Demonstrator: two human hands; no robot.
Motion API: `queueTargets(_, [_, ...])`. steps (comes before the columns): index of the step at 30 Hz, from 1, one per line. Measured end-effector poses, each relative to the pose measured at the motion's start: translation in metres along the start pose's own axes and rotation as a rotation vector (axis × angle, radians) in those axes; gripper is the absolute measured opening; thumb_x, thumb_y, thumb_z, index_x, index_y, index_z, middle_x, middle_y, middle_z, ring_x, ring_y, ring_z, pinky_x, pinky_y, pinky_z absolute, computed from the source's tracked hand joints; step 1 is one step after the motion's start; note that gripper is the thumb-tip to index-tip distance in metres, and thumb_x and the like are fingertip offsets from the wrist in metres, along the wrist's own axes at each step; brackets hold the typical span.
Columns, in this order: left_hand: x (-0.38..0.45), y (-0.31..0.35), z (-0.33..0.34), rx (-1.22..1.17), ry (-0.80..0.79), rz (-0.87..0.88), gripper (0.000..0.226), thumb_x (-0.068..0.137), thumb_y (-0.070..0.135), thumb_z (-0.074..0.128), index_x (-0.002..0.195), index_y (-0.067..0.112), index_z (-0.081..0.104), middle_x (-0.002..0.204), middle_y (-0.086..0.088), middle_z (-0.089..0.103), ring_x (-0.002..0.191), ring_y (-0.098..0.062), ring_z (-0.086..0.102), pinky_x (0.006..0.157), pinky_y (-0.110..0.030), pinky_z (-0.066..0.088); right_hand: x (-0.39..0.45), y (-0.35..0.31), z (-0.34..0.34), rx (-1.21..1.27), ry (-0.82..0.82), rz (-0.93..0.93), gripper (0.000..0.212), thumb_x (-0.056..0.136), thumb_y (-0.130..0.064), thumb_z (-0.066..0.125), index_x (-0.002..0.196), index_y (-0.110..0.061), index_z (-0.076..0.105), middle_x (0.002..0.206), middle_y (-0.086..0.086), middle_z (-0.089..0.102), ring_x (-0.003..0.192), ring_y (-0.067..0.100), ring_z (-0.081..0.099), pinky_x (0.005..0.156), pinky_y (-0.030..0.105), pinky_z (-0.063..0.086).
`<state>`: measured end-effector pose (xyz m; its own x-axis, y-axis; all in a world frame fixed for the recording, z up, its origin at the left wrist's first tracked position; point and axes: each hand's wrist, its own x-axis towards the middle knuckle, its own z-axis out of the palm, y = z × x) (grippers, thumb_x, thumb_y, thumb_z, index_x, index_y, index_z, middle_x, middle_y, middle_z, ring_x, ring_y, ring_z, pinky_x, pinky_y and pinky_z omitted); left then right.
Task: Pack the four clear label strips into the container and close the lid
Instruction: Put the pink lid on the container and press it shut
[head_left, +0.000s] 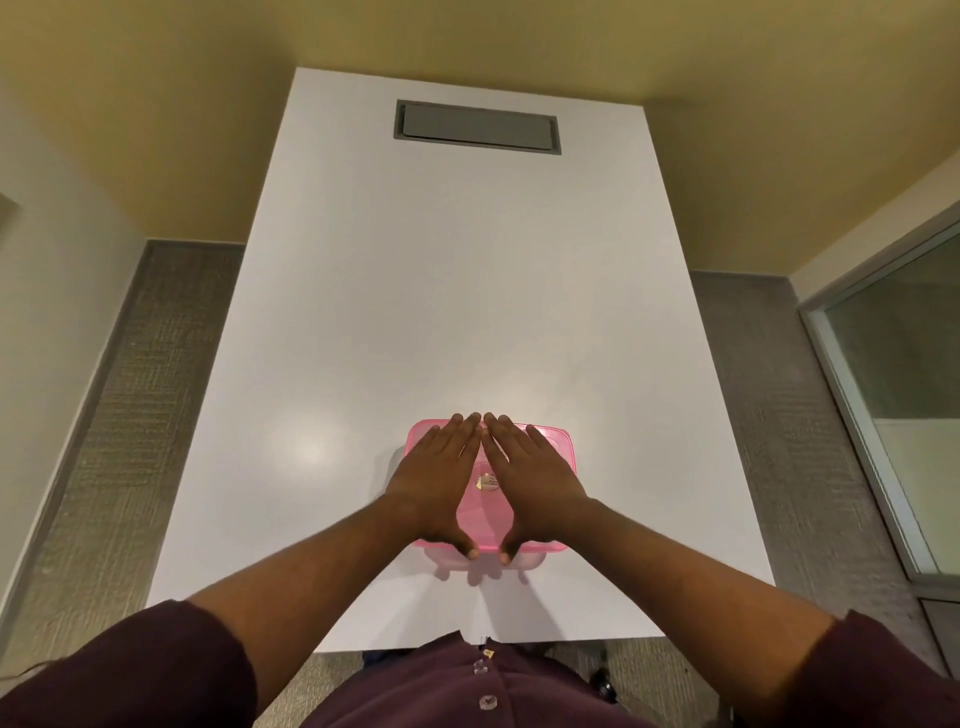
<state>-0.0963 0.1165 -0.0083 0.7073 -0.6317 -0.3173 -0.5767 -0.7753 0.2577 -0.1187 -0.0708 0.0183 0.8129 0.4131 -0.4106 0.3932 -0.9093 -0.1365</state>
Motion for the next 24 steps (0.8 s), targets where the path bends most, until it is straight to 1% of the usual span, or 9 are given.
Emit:
queueTargets(5, [0.000,0.006,-0.005,-0.002,-0.016,-0.027,0.157,0.047,0.081,0.075,0.155,0.007,-0.010,0.166,-0.009,-0.013,0.153,-0.026,-0.013,0.125,-0.043,0.004,0.002,-0.004,0.000,-0.007,0.012,0.001,0.157,0.046,-0.067,0.091,0.160,-0.001,0.005,0.170,0.018,0.001,0.157,0.033,0.001,0.125,0.043,-0.001])
queueTargets(9, [0.000,0.005,-0.003,0.005,-0.011,-0.028,0.155,0.047,0.083,0.073,0.156,0.009,-0.010,0.166,-0.008,-0.012,0.153,-0.026,-0.013,0.125,-0.045,0.003,0.002,-0.005,0.002,0.007,0.020,0.010,0.154,0.048,-0.066,0.091,0.161,-0.005,0.006,0.170,0.014,0.002,0.157,0.031,0.001,0.127,0.048,0.004])
queueTargets(11, [0.000,0.006,-0.003,0.013,-0.008,-0.030,0.155,0.047,0.084,0.072,0.156,0.011,-0.010,0.166,-0.007,-0.014,0.152,-0.026,-0.015,0.125,-0.045,0.002,0.000,-0.003,0.004,0.018,0.011,0.013,0.154,0.049,-0.067,0.090,0.161,-0.008,0.002,0.171,0.012,-0.002,0.157,0.030,-0.003,0.127,0.052,0.006])
queueTargets(15, [-0.003,0.004,-0.001,-0.016,0.009,-0.018,0.154,0.048,0.086,0.070,0.156,0.014,-0.013,0.165,-0.005,-0.019,0.152,-0.024,-0.018,0.125,-0.045,0.002,-0.003,0.007,0.009,0.071,0.008,-0.006,0.158,0.047,-0.075,0.084,0.161,-0.015,-0.008,0.170,0.007,-0.010,0.157,0.025,-0.011,0.125,0.059,0.005])
queueTargets(19, [-0.008,-0.006,0.006,-0.078,0.047,0.017,0.150,0.049,0.092,0.062,0.157,0.015,-0.009,0.165,-0.003,-0.017,0.152,-0.022,-0.018,0.125,-0.045,0.000,-0.006,0.014,0.018,0.097,0.029,-0.033,0.159,0.046,-0.079,0.082,0.160,-0.016,-0.010,0.169,0.006,-0.017,0.155,0.026,-0.018,0.124,0.060,0.000])
queueTargets(20, [-0.010,-0.008,0.008,-0.084,0.050,0.033,0.148,0.051,0.093,0.059,0.157,0.014,-0.007,0.165,-0.004,-0.016,0.152,-0.022,-0.018,0.125,-0.046,0.000,-0.007,0.015,0.021,0.105,0.048,-0.040,0.158,0.046,-0.079,0.082,0.161,-0.018,-0.008,0.169,0.006,-0.017,0.155,0.027,-0.018,0.124,0.059,-0.001])
queueTargets(22, [-0.016,-0.010,0.013,-0.105,0.070,0.050,0.141,0.057,0.093,0.055,0.157,0.013,-0.004,0.165,-0.004,-0.014,0.152,-0.023,-0.018,0.125,-0.047,0.000,-0.013,0.018,0.027,0.137,0.125,-0.057,0.150,0.048,-0.081,0.079,0.162,-0.021,0.003,0.170,0.006,-0.012,0.156,0.027,-0.015,0.122,0.056,0.000])
queueTargets(24, [-0.026,-0.010,0.016,-0.188,0.119,0.002,0.132,0.065,0.089,0.054,0.158,0.013,-0.002,0.166,-0.002,-0.014,0.152,-0.021,-0.017,0.125,-0.044,-0.001,-0.021,0.022,0.030,0.270,0.244,-0.042,0.130,0.057,-0.080,0.077,0.160,-0.025,0.021,0.171,0.003,0.002,0.158,0.023,-0.007,0.125,0.056,0.007])
